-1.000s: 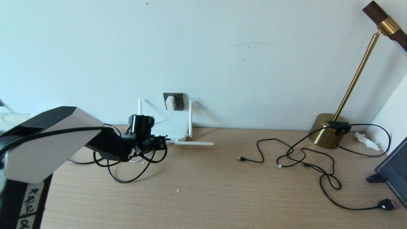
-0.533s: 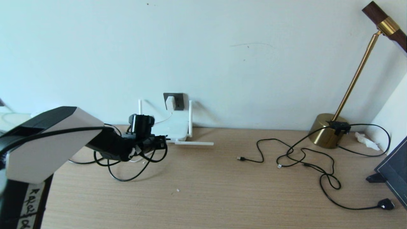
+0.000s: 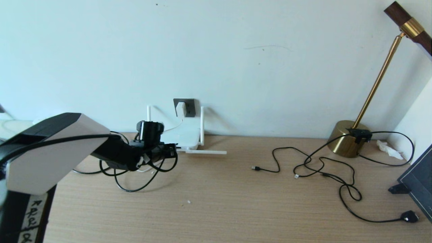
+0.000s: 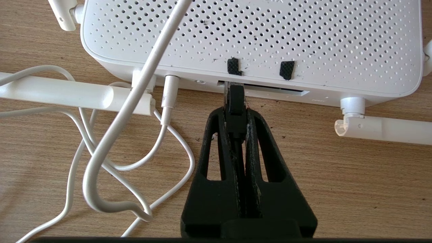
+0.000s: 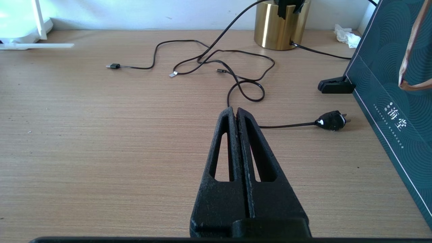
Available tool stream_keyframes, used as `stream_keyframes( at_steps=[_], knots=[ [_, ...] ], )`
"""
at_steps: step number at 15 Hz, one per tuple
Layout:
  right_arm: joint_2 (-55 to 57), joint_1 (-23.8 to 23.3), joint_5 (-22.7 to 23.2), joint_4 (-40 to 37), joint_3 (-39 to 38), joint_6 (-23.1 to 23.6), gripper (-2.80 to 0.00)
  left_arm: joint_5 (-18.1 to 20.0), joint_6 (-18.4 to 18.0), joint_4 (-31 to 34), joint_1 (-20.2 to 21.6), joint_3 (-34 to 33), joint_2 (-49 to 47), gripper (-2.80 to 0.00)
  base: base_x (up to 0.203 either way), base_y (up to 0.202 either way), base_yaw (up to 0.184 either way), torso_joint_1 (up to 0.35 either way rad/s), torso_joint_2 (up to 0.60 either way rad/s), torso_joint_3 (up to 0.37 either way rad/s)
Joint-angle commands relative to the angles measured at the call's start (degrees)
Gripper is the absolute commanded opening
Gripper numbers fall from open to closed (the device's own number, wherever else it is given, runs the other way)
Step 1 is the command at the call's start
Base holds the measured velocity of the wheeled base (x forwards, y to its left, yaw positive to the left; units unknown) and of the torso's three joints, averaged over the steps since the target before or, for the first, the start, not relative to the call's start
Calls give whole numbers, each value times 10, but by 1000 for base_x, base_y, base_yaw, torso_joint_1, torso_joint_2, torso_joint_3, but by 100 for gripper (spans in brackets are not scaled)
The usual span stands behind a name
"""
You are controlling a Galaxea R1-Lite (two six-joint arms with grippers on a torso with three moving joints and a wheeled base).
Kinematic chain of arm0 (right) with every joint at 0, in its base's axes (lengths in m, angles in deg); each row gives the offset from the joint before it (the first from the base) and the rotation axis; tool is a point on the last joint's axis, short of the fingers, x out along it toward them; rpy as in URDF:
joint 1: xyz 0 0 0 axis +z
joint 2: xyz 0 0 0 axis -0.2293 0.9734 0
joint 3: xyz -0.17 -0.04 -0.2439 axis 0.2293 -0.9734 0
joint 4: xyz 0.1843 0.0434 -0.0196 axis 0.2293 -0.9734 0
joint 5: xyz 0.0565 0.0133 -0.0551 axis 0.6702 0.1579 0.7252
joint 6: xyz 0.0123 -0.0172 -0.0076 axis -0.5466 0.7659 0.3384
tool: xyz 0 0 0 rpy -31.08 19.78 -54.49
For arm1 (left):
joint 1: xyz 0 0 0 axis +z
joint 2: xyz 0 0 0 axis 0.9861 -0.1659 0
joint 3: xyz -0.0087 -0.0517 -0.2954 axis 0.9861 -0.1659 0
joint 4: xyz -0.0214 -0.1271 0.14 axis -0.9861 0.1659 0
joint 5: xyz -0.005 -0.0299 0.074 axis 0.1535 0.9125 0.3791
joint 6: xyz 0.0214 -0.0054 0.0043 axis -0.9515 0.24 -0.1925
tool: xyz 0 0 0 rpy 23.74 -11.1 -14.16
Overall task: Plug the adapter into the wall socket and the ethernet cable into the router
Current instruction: Plug cable into router interface
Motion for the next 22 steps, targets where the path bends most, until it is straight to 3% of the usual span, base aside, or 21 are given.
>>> stream_keyframes(
  at_steps=[1,22],
  knots=[
    [0,0,0,0,0,0,-280,-1,0,-1,0,-1,-1,-280,0,0,0,0,0,0],
    [0,0,0,0,0,0,-280,-1,1,-2,-2,-10,-4,-280,0,0,0,0,0,0]
  ],
)
